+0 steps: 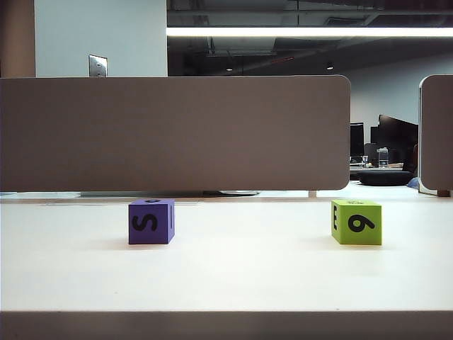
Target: Stack the letter block on the right onto the letter block on the left.
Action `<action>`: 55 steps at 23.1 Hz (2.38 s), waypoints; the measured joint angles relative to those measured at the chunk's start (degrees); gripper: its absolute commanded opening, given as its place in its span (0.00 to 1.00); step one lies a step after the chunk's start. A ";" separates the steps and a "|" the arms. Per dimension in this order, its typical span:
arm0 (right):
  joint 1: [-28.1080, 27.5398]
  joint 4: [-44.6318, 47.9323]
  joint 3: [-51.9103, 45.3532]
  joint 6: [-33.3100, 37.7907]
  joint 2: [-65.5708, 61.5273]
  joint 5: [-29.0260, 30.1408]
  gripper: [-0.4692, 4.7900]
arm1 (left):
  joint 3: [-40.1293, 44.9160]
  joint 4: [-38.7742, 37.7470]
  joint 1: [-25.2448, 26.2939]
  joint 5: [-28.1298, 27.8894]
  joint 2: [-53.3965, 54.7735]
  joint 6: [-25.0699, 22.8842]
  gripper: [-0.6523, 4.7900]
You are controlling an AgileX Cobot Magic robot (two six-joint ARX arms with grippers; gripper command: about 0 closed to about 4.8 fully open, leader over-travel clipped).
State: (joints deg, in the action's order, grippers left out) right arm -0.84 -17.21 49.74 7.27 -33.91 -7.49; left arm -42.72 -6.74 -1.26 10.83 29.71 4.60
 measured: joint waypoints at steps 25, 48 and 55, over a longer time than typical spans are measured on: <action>17.44 -20.04 22.95 10.36 -62.53 -1.36 1.00 | -4.52 -10.62 -6.88 13.75 17.94 6.60 0.11; 18.38 -21.16 23.28 13.62 -67.01 3.65 1.00 | -10.25 -15.12 -10.78 9.99 17.05 1.42 0.11; 18.38 -21.29 23.30 13.62 -67.10 5.03 1.00 | -10.25 -15.41 -10.80 9.97 17.05 1.42 0.11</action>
State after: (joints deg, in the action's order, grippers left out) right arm 17.54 -38.50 73.03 20.88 -101.01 -2.46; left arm -52.97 -22.15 -12.05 20.80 46.76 6.02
